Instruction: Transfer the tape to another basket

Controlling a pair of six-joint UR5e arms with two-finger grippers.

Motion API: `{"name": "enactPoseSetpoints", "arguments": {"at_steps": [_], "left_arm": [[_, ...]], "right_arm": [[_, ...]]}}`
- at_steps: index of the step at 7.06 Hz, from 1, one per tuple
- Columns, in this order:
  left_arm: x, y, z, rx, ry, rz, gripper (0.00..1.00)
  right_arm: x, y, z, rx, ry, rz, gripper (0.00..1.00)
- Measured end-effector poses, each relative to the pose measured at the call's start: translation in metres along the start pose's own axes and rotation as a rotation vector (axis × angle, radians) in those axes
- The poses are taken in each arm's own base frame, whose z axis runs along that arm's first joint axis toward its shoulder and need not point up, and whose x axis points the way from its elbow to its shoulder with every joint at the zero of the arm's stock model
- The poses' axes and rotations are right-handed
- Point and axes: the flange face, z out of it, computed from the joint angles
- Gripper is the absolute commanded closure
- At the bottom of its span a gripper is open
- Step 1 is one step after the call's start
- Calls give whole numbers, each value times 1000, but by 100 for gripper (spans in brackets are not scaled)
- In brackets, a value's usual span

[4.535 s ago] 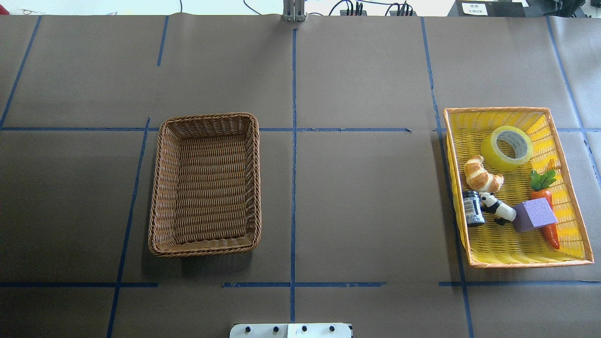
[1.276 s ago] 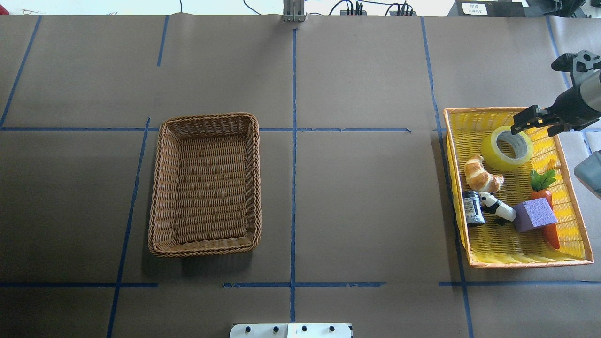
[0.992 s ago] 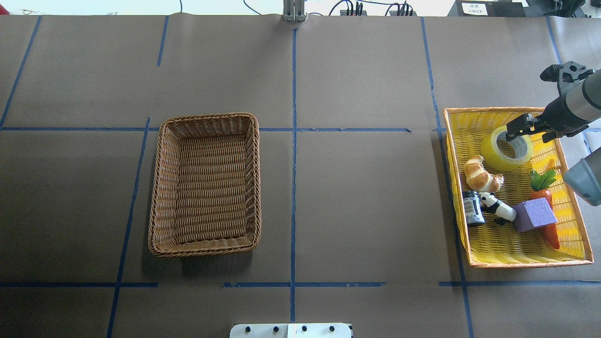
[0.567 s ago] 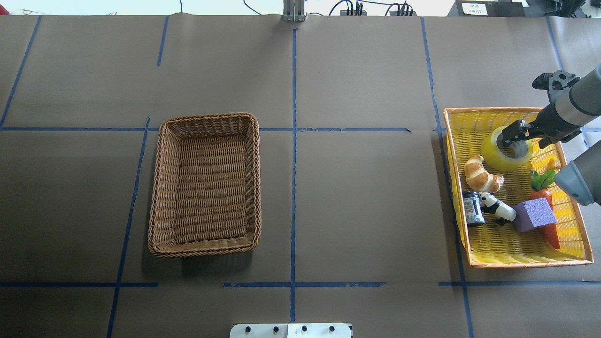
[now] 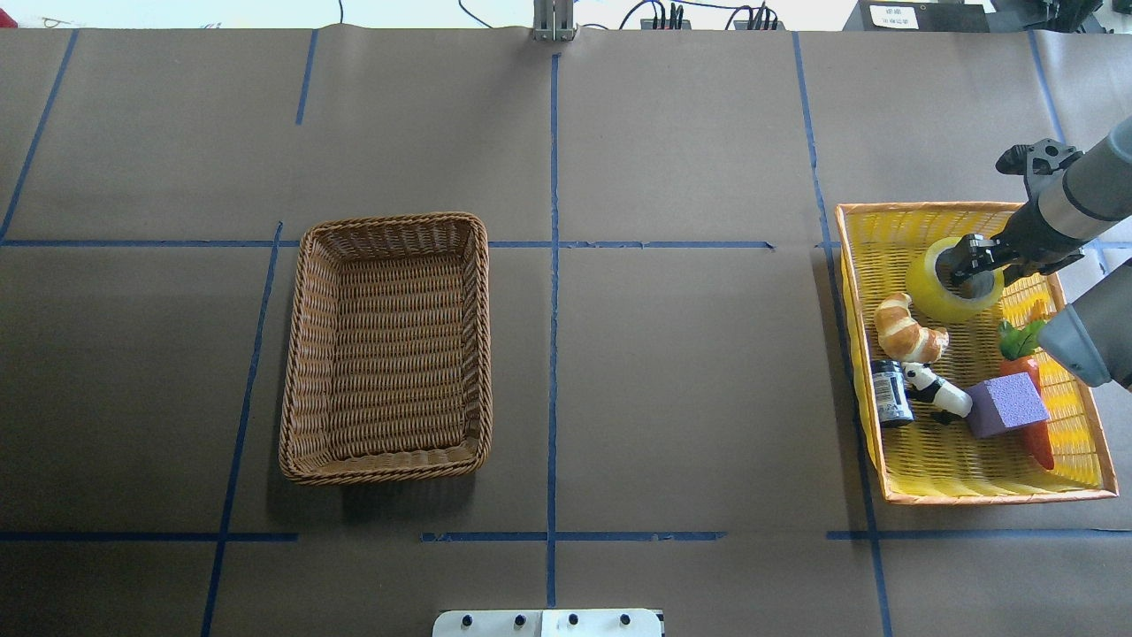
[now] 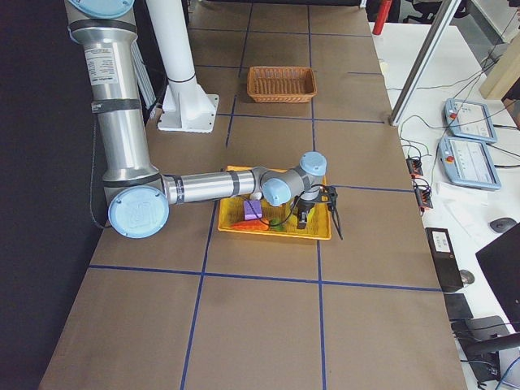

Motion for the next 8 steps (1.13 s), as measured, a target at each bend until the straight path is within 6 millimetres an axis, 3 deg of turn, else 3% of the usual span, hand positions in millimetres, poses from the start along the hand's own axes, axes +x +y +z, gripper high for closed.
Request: {"name": "enactPoseSetpoints", "arguments": {"at_steps": [3, 4, 6, 8], "left_arm": [[4, 0, -4, 5, 1, 3, 0], [5, -1, -5, 7, 1, 4, 0], [9, -1, -9, 15, 0, 12, 0], [24, 3, -20, 40, 4, 41, 0]], "right_arm": [[3, -1, -3, 1, -3, -4, 100], [6, -5, -14, 18, -15, 3, 100], [17, -20, -68, 77, -89, 31, 100], [-1, -37, -122, 125, -185, 23, 100]]}}
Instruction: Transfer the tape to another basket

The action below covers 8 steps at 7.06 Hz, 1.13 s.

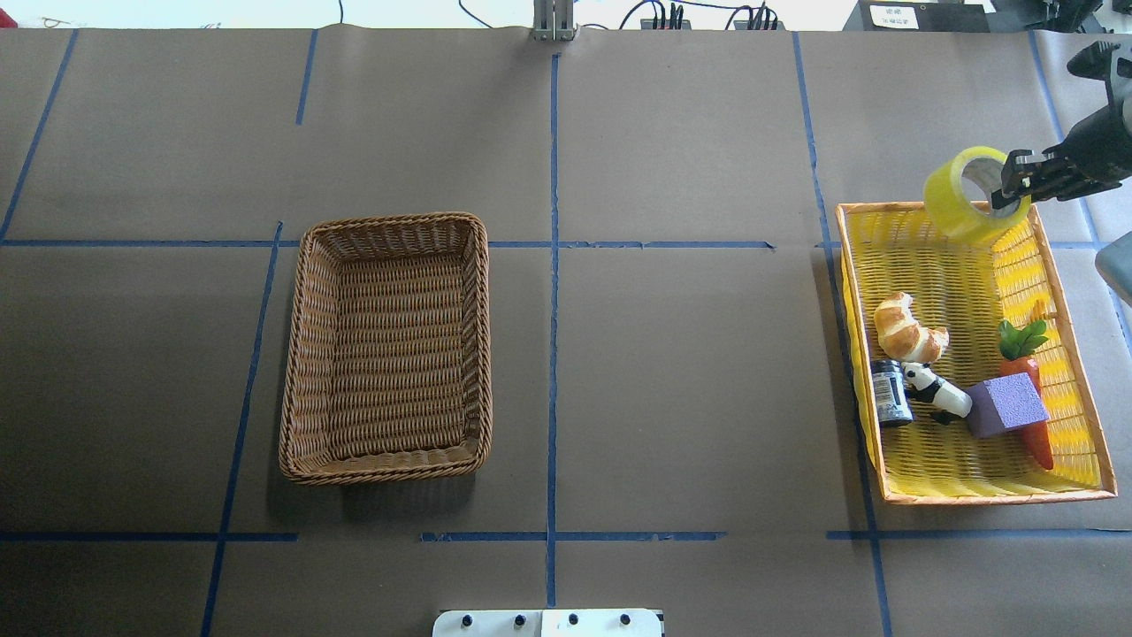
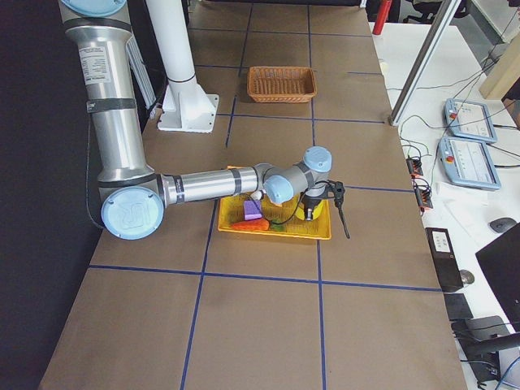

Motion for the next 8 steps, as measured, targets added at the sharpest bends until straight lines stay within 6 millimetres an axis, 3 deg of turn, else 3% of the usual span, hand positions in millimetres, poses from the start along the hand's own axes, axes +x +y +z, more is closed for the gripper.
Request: {"name": "enactPoseSetpoints", "arguments": {"at_steps": [2, 4, 6, 8], "left_arm": [[28, -8, -7, 29, 43, 50, 0], [85, -32, 2, 57, 92, 44, 0], [178, -49, 32, 98, 181, -35, 0], [277, -52, 53, 103, 337, -136, 0]], "right_arm": [[-30, -5, -16, -28, -91, -26, 100], [-59, -5, -28, -49, -153, -20, 100], [-113, 13, -36, -45, -237, 50, 99], [-165, 47, -30, -28, -386, 129, 99]]}}
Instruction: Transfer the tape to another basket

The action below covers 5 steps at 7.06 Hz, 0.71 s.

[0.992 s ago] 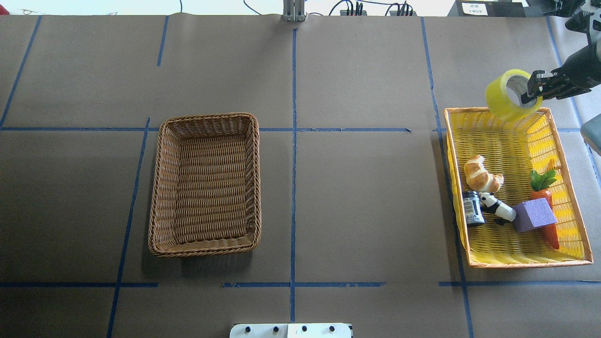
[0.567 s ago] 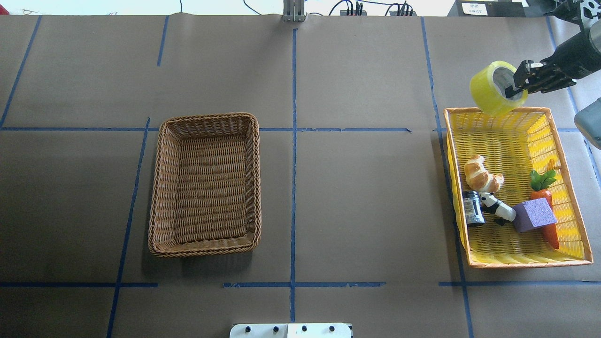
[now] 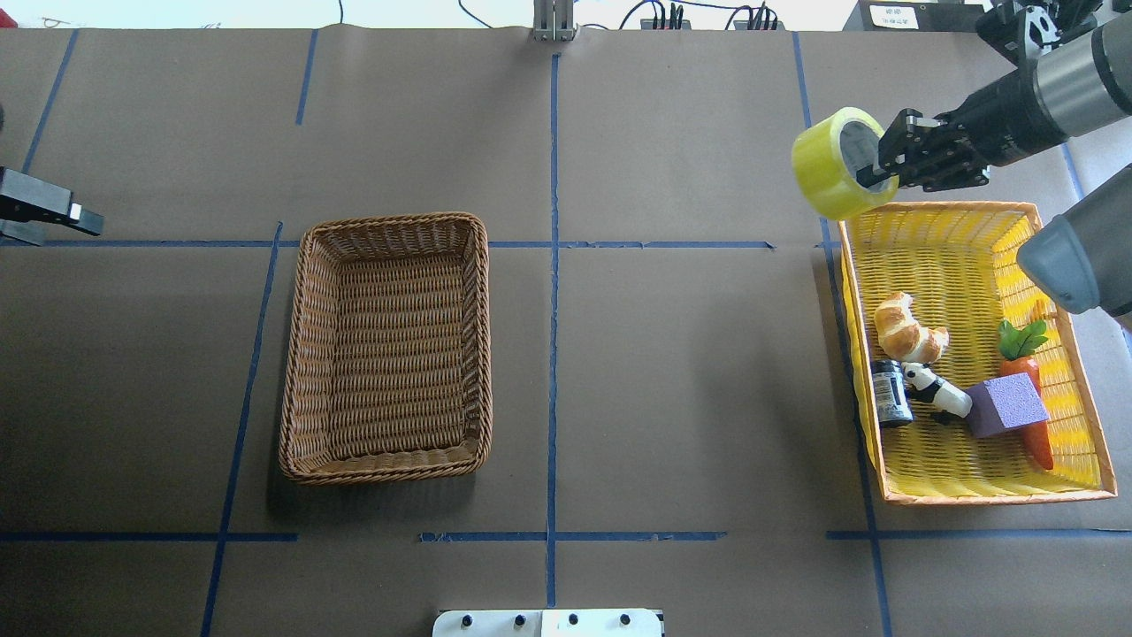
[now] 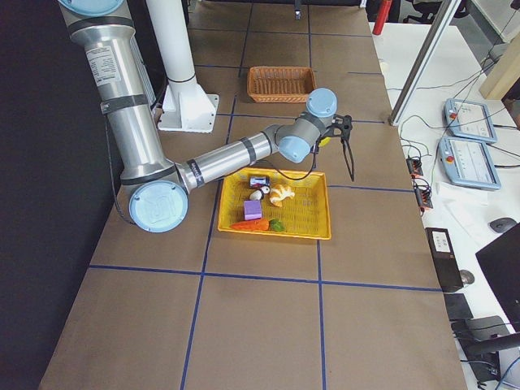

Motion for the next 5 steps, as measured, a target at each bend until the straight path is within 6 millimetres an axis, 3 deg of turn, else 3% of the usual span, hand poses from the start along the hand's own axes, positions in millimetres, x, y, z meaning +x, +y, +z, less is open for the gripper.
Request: {"name": "enactPoseSetpoints", "arguments": {"at_steps": [3, 5], "left_arm": [[119, 4, 26, -32, 199, -173, 0], [177, 27, 41, -31, 363, -267, 0]], "right_arm": [[-50, 82, 64, 38, -257, 106, 98], [-80, 128, 84, -1, -409, 154, 98]]}}
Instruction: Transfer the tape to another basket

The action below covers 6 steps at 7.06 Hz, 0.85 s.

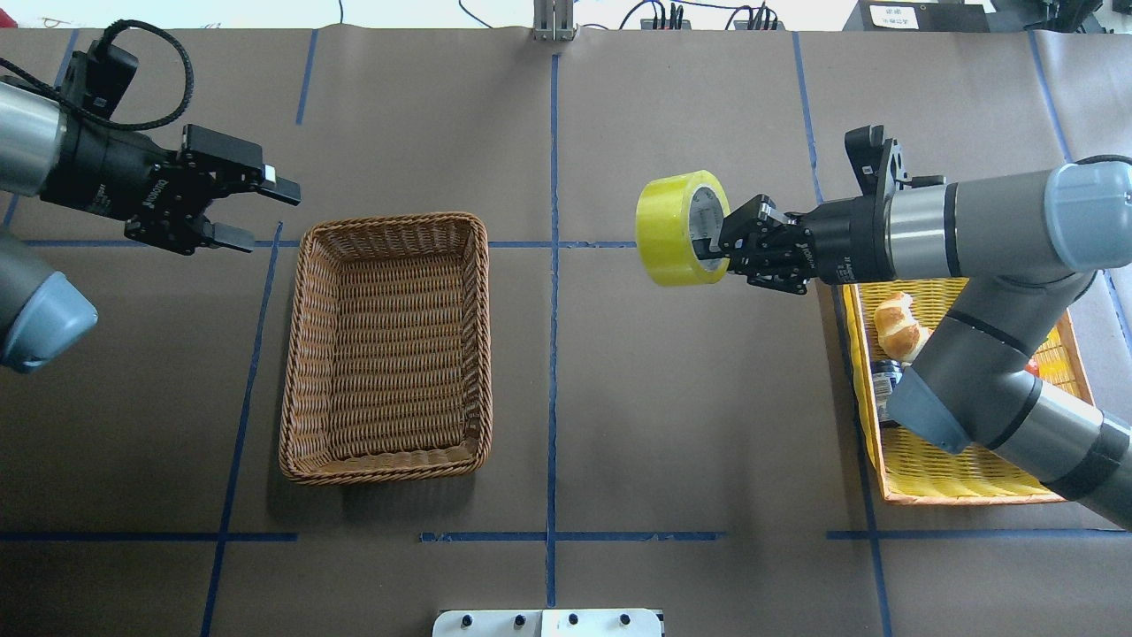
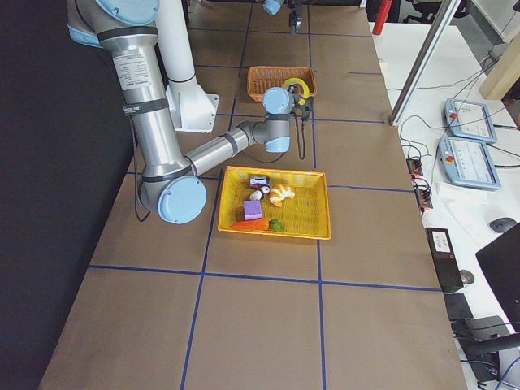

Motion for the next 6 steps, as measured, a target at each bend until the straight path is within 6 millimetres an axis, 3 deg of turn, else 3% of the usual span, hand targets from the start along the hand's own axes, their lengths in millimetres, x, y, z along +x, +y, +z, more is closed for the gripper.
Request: {"name": "enactPoseSetpoints", "arguments": {"at_steps": [3, 6], "left_arm": [[19, 71, 43, -72, 312, -125, 0], [50, 108, 63, -134, 533, -236, 0]], "right_arm": [[-31, 45, 9, -99, -144, 29, 99], [-36, 97, 35, -171, -264, 24, 99]]}}
